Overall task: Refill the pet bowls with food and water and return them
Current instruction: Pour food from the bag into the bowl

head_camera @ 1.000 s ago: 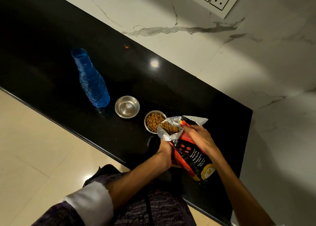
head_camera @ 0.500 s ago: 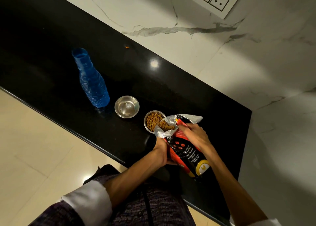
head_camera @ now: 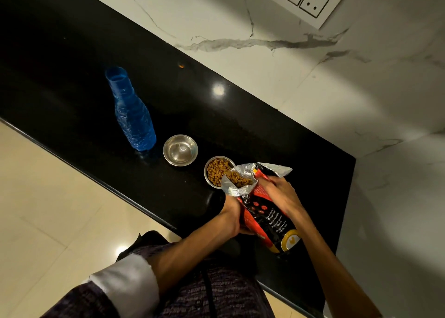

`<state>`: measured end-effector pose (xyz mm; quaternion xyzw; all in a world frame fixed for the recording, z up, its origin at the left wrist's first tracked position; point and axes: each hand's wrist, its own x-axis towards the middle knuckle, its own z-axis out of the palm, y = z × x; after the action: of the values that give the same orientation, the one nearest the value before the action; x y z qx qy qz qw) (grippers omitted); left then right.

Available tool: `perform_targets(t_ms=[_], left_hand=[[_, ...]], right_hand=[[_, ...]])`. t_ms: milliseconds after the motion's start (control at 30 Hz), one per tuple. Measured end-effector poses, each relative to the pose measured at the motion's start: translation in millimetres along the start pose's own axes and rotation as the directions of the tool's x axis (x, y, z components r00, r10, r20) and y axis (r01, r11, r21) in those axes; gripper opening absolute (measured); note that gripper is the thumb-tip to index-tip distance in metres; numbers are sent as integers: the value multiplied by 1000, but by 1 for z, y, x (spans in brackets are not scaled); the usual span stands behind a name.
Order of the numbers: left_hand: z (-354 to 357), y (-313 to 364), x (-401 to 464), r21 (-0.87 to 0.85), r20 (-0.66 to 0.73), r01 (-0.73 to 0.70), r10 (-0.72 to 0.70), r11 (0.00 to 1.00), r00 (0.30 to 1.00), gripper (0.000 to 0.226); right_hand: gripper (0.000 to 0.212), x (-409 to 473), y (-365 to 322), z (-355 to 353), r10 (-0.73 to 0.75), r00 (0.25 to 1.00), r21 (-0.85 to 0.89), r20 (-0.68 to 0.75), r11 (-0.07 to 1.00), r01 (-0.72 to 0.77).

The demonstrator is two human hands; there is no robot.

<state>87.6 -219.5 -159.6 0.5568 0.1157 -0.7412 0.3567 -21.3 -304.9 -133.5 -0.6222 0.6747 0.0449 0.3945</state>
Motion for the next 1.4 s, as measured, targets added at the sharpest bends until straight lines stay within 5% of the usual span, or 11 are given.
perform_targets(t_ms=[633,1000,1167,1267,1400], left_hand=[[12,-12,-7,27,-12,-28,28,999,1000,88],[10,-12,0,128,-57,-201,210,971,976,95],[10,-5,-6,311,-107,-314,362,897,926,97],[13,4,-20,437,-79,-398,475,807,877,61],[17,15,-20,624,49,-501,610,599,791,48]], right_hand=[[42,-8,25,-5,-18,999,172,-51,985,27],[33,-17,36,-3,-60,992,489,-109,866,107],[32,-28,35,-4,-120,978,656,-173,726,205],[47,-31,38,0,-87,963,704,-254,666,245],[17,-33,43,2,-43,933,733,-359,605,310]])
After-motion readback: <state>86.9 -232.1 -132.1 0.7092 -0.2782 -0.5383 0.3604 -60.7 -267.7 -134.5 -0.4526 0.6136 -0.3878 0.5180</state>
